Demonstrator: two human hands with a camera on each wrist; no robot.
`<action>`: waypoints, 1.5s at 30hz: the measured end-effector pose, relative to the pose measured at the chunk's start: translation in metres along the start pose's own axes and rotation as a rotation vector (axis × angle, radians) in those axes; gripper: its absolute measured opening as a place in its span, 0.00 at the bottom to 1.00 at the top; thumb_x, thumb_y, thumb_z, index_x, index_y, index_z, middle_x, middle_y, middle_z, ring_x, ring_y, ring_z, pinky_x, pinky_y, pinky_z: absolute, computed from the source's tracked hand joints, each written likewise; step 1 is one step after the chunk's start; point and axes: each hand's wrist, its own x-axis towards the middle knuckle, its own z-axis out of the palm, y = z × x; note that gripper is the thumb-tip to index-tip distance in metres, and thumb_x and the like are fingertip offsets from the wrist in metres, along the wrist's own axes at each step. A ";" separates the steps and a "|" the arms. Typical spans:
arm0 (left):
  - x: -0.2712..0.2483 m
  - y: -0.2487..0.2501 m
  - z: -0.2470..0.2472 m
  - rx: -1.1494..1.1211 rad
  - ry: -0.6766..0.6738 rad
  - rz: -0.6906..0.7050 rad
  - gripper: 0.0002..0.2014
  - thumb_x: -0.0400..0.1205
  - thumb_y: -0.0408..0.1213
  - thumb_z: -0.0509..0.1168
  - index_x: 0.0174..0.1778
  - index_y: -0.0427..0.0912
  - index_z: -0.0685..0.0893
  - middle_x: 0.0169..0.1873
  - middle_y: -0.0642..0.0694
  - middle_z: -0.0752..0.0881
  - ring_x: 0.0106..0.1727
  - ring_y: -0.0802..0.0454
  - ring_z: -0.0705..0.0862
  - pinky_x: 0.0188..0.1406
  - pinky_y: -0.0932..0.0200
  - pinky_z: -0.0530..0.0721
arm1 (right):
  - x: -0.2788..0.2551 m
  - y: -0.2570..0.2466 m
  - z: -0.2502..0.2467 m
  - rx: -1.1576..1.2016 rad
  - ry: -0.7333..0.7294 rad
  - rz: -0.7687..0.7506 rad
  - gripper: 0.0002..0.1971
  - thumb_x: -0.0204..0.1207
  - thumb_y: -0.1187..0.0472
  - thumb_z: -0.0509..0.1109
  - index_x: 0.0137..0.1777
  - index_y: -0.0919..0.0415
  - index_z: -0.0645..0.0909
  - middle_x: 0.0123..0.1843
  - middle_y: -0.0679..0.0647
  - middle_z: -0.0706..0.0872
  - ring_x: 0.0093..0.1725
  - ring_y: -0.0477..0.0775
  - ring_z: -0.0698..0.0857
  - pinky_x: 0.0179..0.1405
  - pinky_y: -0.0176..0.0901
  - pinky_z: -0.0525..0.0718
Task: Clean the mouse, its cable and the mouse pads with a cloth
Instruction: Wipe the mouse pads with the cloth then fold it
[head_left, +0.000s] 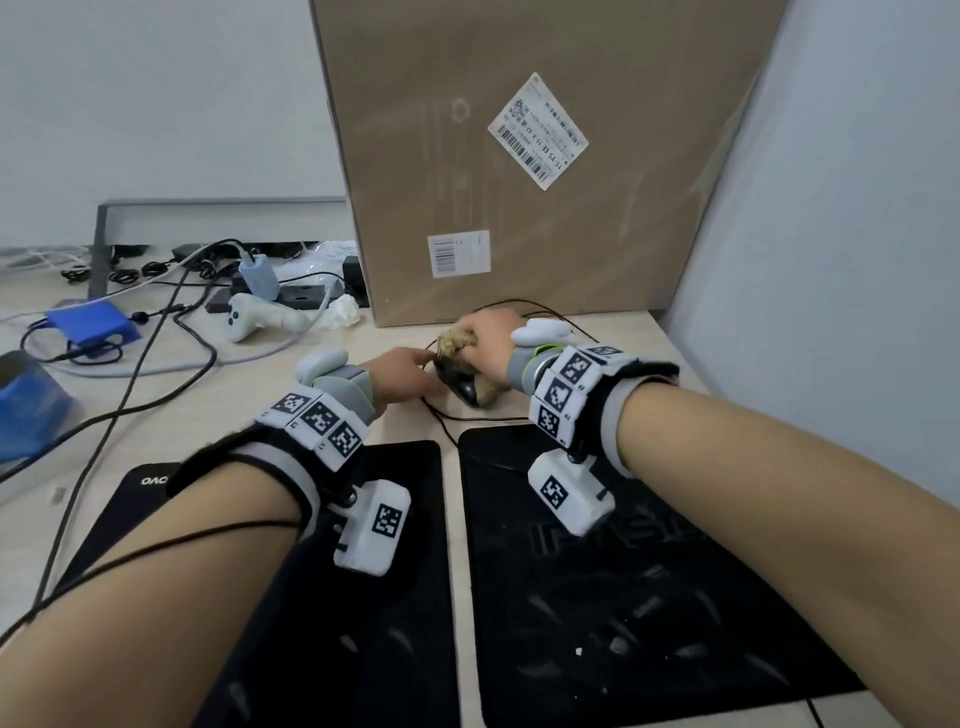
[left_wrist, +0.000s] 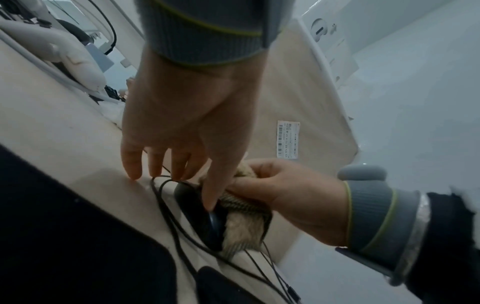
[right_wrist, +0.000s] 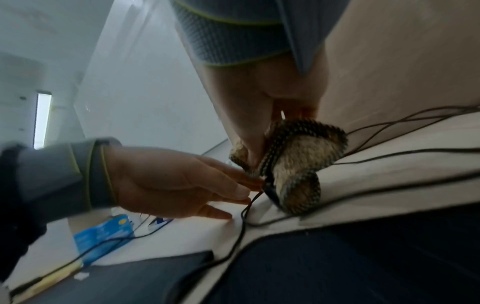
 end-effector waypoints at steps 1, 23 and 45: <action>-0.001 -0.001 0.003 -0.001 -0.065 0.018 0.29 0.69 0.36 0.74 0.68 0.40 0.80 0.66 0.38 0.83 0.70 0.39 0.78 0.73 0.48 0.74 | 0.000 0.000 0.008 -0.012 -0.072 -0.012 0.07 0.80 0.60 0.62 0.51 0.59 0.82 0.46 0.56 0.82 0.47 0.58 0.81 0.37 0.40 0.70; 0.037 0.015 0.010 0.413 -0.050 -0.100 0.51 0.65 0.59 0.75 0.78 0.42 0.59 0.70 0.43 0.75 0.72 0.42 0.74 0.73 0.46 0.72 | 0.013 0.033 -0.010 0.167 -0.046 0.156 0.17 0.84 0.60 0.57 0.68 0.67 0.77 0.66 0.60 0.83 0.61 0.61 0.81 0.49 0.39 0.73; -0.024 0.050 -0.007 0.260 0.196 -0.036 0.31 0.76 0.43 0.69 0.75 0.36 0.71 0.72 0.37 0.76 0.71 0.39 0.75 0.71 0.48 0.75 | -0.094 0.084 -0.079 0.751 0.426 0.388 0.12 0.78 0.62 0.64 0.59 0.63 0.83 0.56 0.61 0.86 0.60 0.63 0.84 0.65 0.59 0.81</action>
